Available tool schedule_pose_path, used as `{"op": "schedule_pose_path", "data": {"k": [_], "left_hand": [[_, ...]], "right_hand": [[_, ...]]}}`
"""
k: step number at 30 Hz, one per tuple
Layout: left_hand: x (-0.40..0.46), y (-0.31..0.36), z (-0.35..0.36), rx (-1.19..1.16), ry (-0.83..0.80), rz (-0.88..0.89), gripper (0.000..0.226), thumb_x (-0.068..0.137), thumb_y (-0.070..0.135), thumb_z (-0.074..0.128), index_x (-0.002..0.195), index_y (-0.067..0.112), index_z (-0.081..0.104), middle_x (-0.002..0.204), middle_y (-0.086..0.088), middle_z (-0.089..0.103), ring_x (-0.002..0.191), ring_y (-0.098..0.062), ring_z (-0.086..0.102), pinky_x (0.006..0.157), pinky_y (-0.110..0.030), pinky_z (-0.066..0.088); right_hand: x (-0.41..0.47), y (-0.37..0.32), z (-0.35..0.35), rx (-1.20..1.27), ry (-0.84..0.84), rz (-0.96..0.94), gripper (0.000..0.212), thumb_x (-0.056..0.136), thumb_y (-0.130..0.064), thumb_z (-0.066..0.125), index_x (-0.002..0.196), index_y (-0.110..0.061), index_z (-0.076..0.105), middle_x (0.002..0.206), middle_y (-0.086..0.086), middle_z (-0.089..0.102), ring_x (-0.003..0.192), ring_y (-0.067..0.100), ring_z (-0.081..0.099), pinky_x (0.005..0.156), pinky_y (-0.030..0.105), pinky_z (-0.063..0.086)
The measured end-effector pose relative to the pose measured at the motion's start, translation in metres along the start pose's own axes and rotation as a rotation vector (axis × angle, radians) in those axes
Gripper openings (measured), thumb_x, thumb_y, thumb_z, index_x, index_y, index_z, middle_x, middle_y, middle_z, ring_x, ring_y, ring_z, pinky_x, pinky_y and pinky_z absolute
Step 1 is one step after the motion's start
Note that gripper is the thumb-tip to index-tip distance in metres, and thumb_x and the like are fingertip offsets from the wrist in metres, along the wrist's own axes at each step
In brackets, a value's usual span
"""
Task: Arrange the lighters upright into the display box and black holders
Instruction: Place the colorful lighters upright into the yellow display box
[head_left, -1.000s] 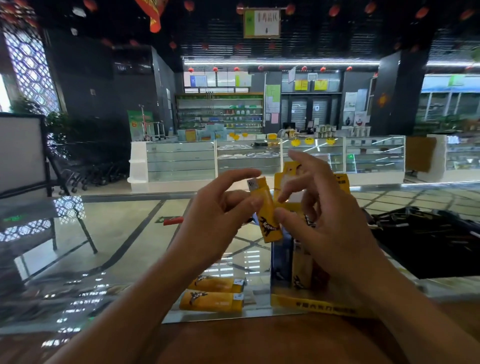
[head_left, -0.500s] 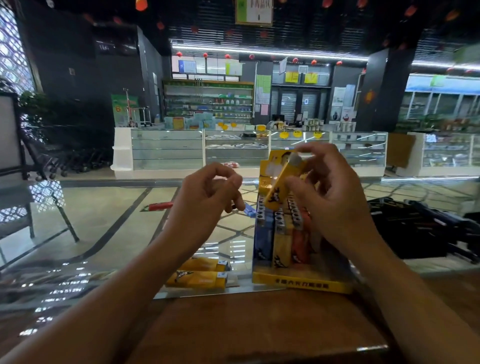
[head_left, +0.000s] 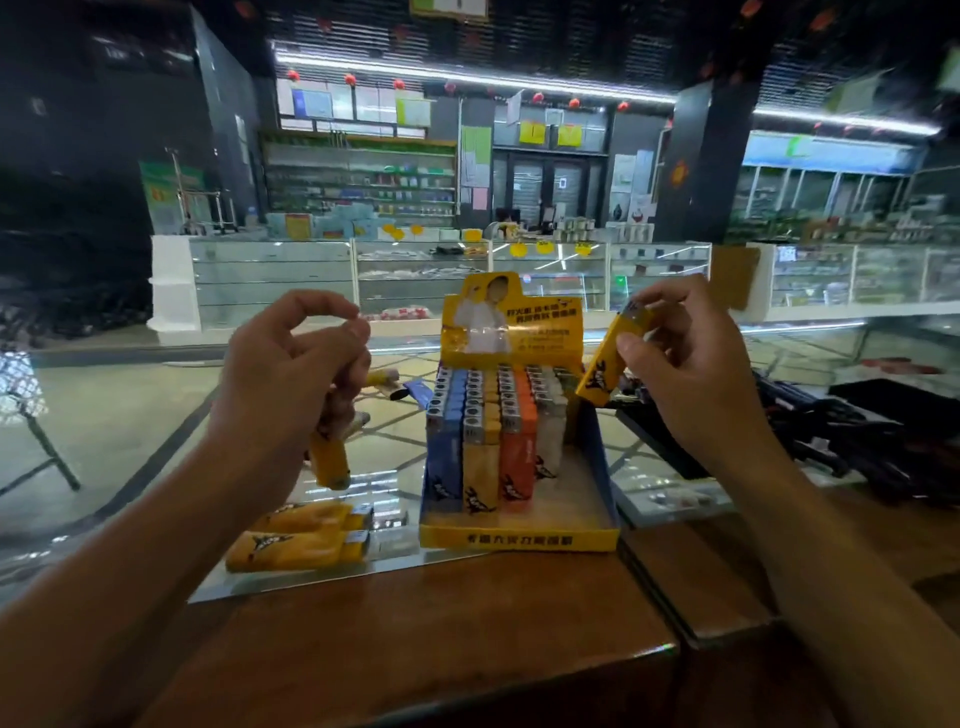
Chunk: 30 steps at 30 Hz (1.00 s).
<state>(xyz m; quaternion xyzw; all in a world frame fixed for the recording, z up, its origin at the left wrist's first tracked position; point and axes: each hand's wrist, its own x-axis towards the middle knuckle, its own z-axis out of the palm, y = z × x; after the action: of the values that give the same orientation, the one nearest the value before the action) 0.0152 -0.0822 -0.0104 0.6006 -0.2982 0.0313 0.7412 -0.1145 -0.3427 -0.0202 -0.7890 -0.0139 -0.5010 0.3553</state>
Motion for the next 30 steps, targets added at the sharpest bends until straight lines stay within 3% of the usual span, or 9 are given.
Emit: {"op": "schedule_pose_path", "data": {"k": [4,7,12,16,23,26,30], "left_hand": [[0.001,-0.002,-0.002,-0.004,-0.012,-0.001,0.017,0.095,0.014,0.061,0.087,0.028,0.064,0.057,-0.001,0.052,0.049,-0.017,0.036,0.050,-0.028,0.033],[0.000,-0.003,0.000,0.004,-0.017,-0.001,0.016,0.097,0.013,0.059,0.090,0.027,0.063,0.058,-0.001,0.051,0.049,-0.016,0.036,0.049,-0.027,0.032],[0.001,-0.005,0.000,0.005,0.011,-0.005,0.016,0.096,0.011,0.058,0.088,0.024,0.062,0.056,0.001,0.050,0.048,-0.016,0.036,0.048,-0.027,0.031],[0.001,-0.004,0.000,0.000,0.008,0.002,0.017,0.097,0.011,0.057,0.088,0.024,0.062,0.057,0.000,0.049,0.047,-0.015,0.036,0.047,-0.026,0.031],[0.000,-0.003,0.001,0.013,-0.016,-0.014,0.021,0.096,0.010,0.059,0.085,0.026,0.068,0.058,-0.001,0.050,0.051,-0.019,0.035,0.047,-0.027,0.031],[0.002,-0.003,0.002,-0.081,-0.015,-0.061,0.020,0.097,0.008,0.056,0.086,0.022,0.066,0.056,-0.001,0.047,0.047,-0.016,0.034,0.043,-0.024,0.030],[0.007,0.000,-0.005,-0.296,0.009,-0.117,0.017,0.100,0.008,0.046,0.094,0.017,0.059,0.059,0.001,0.047,0.049,-0.011,0.037,0.042,-0.023,0.034]], "right_hand": [[-0.004,0.003,0.003,-0.247,-0.134,-0.085,0.025,0.088,-0.018,0.068,0.102,-0.030,0.052,0.088,-0.023,0.059,0.062,0.014,0.050,0.054,0.024,0.041],[-0.004,0.006,0.008,-0.365,-0.241,-0.144,0.017,0.087,-0.018,0.070,0.099,-0.021,0.058,0.082,-0.038,0.052,0.068,-0.004,0.051,0.057,0.012,0.031],[0.001,0.014,0.010,-0.468,-0.334,-0.205,0.016,0.086,-0.018,0.073,0.098,-0.018,0.062,0.085,-0.027,0.043,0.085,-0.022,0.041,0.064,0.010,0.026],[0.005,0.020,0.011,-0.485,-0.369,-0.186,0.014,0.087,-0.020,0.073,0.097,-0.024,0.063,0.092,-0.019,0.050,0.087,-0.014,0.045,0.067,0.015,0.028],[0.003,0.018,0.009,-0.461,-0.358,-0.155,0.007,0.092,-0.016,0.066,0.097,-0.020,0.068,0.092,-0.007,0.056,0.083,-0.016,0.044,0.065,0.002,0.026],[-0.002,0.015,0.011,-0.426,-0.328,-0.118,0.008,0.091,-0.015,0.066,0.097,-0.020,0.068,0.091,-0.012,0.052,0.079,-0.014,0.045,0.066,0.004,0.029],[-0.006,0.002,0.010,-0.318,-0.164,-0.088,0.015,0.091,-0.011,0.064,0.098,-0.023,0.067,0.085,-0.022,0.051,0.065,0.005,0.045,0.059,0.009,0.032]]}}
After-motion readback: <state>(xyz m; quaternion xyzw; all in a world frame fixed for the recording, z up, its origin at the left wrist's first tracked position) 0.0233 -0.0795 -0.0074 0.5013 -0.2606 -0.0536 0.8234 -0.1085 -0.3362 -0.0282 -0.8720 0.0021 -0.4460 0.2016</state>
